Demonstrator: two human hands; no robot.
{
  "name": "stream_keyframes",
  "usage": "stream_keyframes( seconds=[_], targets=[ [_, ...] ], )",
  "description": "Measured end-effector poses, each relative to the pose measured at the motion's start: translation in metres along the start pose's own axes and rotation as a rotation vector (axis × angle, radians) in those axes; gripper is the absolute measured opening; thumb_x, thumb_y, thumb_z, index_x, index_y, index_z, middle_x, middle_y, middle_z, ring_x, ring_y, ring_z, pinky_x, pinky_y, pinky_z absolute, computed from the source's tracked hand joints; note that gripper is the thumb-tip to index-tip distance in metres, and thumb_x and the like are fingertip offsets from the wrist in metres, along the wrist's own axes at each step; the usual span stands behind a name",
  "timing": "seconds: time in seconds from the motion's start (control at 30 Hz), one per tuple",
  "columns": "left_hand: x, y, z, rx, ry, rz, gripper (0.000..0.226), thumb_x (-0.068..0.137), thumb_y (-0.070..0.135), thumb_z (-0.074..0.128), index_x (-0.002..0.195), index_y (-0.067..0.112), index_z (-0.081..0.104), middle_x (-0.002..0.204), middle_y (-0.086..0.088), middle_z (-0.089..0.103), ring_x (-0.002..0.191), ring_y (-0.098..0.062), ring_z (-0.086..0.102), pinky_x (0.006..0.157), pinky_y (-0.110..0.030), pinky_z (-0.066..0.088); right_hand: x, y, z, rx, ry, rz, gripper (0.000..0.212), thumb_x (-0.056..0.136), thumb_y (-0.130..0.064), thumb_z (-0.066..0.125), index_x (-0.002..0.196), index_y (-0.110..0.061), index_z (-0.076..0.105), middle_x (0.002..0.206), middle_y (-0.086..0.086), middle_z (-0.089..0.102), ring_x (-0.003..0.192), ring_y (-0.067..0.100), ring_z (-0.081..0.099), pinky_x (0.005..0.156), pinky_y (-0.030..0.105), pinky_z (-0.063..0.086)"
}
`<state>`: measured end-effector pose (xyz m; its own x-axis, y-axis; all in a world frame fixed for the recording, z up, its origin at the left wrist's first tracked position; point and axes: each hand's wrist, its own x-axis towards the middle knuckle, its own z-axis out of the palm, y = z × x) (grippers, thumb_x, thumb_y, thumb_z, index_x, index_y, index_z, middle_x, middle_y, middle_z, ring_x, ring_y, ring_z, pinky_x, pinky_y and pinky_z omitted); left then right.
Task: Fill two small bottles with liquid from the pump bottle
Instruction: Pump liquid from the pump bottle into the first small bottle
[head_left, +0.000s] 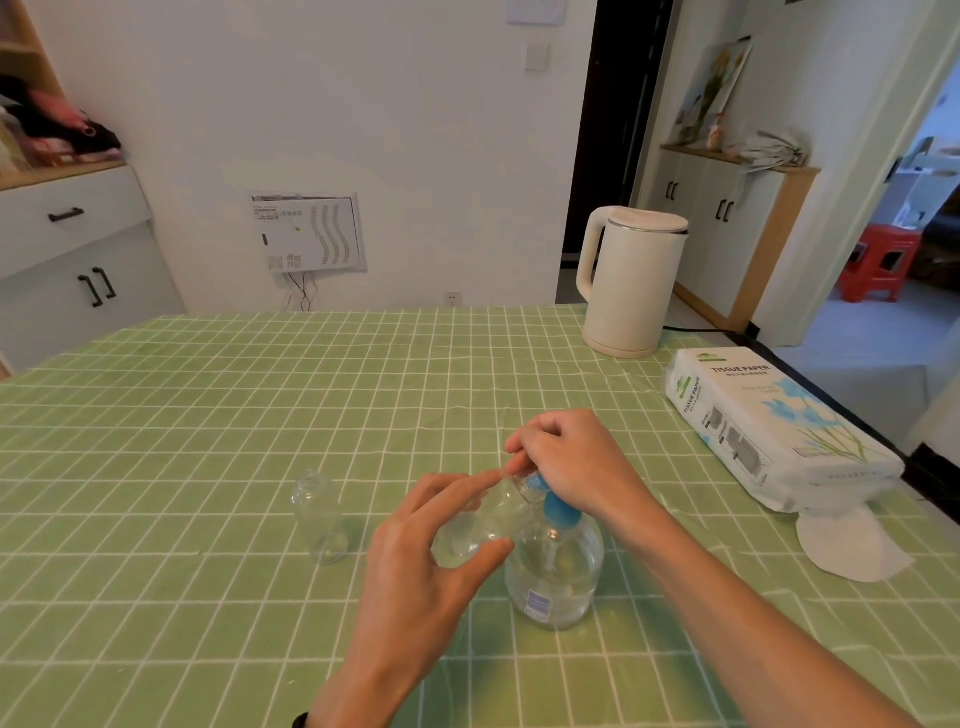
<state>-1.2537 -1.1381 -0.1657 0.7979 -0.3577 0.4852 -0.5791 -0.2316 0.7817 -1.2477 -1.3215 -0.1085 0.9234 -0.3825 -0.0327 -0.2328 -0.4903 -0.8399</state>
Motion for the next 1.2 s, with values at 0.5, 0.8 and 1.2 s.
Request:
stream_keyframes(
  seconds=[0.5, 0.8, 1.2],
  targets=[
    [-0.0036, -0.0043, 0.0018, 0.003, 0.002, -0.024, 0.058, 0.078, 0.021, 0.089, 0.127, 0.047, 0.069, 0.114, 0.020, 0.067, 0.108, -0.007, 0.067, 0.090, -0.007, 0.046, -0.0002, 0.0065, 0.0033, -0.006, 0.002, 0.026, 0.031, 0.104, -0.017, 0.055, 0.088, -0.019, 0.081, 0.074, -0.007, 0.082, 0.084, 0.009, 0.079, 0.096, 0.040, 0.063],
    [-0.0003, -0.0006, -0.0004, 0.028, 0.004, -0.002, 0.056, 0.079, 0.022, 0.089, 0.128, 0.043, 0.070, 0.114, 0.020, 0.068, 0.109, -0.006, 0.067, 0.090, -0.009, 0.047, 0.0010, 0.0006, -0.0001, 0.009, -0.022, 0.009, 0.030, 0.106, -0.018, 0.055, 0.092, -0.017, 0.082, 0.082, -0.004, 0.084, 0.086, 0.011, 0.080, 0.097, 0.039, 0.063],
    [-0.0038, -0.0013, 0.0010, 0.023, -0.009, -0.018, 0.055, 0.079, 0.021, 0.088, 0.128, 0.040, 0.071, 0.111, 0.020, 0.068, 0.107, -0.005, 0.067, 0.089, -0.007, 0.046, -0.0003, 0.0050, 0.0025, -0.019, 0.019, 0.031, 0.031, 0.103, -0.017, 0.059, 0.081, -0.022, 0.080, 0.075, -0.007, 0.082, 0.085, 0.011, 0.078, 0.097, 0.044, 0.063]
  ],
)
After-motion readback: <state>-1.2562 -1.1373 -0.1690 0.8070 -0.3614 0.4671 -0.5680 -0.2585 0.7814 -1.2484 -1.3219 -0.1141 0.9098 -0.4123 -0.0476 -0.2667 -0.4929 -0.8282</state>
